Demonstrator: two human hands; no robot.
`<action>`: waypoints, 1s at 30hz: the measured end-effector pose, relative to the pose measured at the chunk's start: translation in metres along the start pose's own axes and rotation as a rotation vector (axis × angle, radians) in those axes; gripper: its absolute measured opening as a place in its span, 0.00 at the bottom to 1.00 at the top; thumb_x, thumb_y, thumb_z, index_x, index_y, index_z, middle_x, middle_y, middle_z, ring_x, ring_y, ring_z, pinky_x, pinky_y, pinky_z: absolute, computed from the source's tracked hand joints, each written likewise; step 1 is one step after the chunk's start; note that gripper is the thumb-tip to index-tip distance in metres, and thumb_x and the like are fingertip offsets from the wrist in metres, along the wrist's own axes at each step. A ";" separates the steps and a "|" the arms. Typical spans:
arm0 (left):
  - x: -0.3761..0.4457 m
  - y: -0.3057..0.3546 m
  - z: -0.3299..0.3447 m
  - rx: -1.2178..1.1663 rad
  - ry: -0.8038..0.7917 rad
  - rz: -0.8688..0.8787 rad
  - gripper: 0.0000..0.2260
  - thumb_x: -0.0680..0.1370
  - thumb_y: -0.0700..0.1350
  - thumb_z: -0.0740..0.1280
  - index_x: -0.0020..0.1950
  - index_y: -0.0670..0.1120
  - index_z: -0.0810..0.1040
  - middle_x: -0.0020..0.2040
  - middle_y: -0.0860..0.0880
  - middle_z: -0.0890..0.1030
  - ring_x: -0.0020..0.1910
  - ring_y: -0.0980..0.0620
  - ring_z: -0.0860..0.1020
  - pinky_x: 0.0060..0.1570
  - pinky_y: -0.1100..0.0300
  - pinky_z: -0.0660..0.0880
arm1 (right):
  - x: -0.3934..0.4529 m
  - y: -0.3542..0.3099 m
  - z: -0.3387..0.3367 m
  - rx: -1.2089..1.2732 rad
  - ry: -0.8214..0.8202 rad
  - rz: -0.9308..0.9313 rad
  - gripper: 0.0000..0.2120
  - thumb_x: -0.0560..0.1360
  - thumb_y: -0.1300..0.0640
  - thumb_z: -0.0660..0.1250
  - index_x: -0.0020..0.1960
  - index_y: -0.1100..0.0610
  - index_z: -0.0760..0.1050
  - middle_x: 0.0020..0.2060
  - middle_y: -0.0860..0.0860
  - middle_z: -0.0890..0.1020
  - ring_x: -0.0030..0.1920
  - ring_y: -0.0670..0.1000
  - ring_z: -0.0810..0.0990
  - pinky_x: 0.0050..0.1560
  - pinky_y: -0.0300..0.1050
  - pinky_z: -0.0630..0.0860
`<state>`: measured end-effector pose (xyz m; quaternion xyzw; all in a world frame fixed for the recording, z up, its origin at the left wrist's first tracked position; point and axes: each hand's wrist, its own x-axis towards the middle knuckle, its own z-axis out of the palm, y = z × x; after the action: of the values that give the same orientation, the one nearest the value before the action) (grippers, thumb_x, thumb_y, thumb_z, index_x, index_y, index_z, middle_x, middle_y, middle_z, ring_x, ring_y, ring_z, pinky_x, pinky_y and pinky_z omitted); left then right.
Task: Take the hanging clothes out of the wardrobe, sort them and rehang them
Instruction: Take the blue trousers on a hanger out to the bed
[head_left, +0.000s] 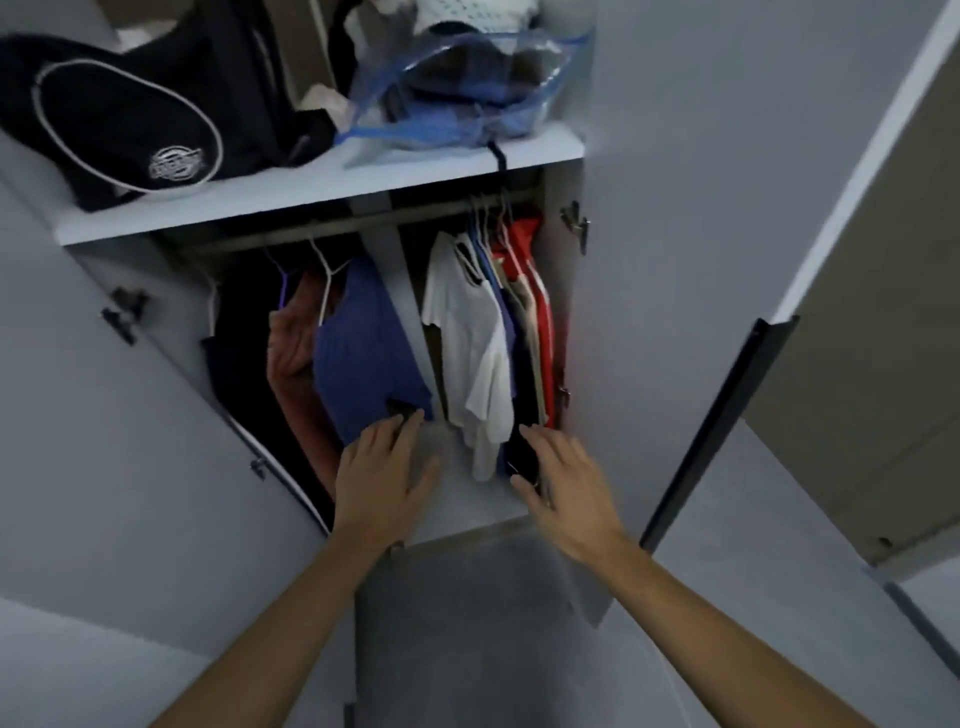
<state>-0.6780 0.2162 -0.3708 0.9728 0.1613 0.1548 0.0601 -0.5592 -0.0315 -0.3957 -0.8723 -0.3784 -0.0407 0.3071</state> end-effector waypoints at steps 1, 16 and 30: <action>0.000 -0.009 -0.001 0.008 0.004 -0.020 0.31 0.84 0.65 0.52 0.82 0.49 0.66 0.72 0.45 0.75 0.69 0.42 0.73 0.61 0.45 0.74 | 0.011 -0.003 0.005 0.003 -0.004 -0.028 0.29 0.84 0.40 0.58 0.81 0.51 0.63 0.74 0.50 0.71 0.71 0.52 0.71 0.67 0.53 0.74; 0.104 -0.177 0.005 0.005 0.071 -0.299 0.30 0.84 0.64 0.52 0.82 0.50 0.63 0.72 0.47 0.75 0.69 0.43 0.73 0.62 0.46 0.74 | 0.254 -0.063 0.116 -0.016 -0.143 -0.278 0.30 0.83 0.41 0.61 0.81 0.53 0.62 0.73 0.51 0.72 0.71 0.53 0.70 0.70 0.50 0.72; 0.209 -0.239 0.035 -0.156 0.015 -0.399 0.35 0.81 0.66 0.50 0.84 0.50 0.59 0.81 0.43 0.64 0.80 0.43 0.61 0.70 0.45 0.71 | 0.427 -0.082 0.191 -0.018 -0.250 -0.311 0.32 0.84 0.39 0.60 0.83 0.53 0.60 0.77 0.51 0.68 0.74 0.54 0.66 0.73 0.52 0.69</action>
<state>-0.5491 0.5082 -0.3849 0.9128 0.3387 0.1589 0.1636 -0.3429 0.3912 -0.3784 -0.8043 -0.5433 0.0179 0.2400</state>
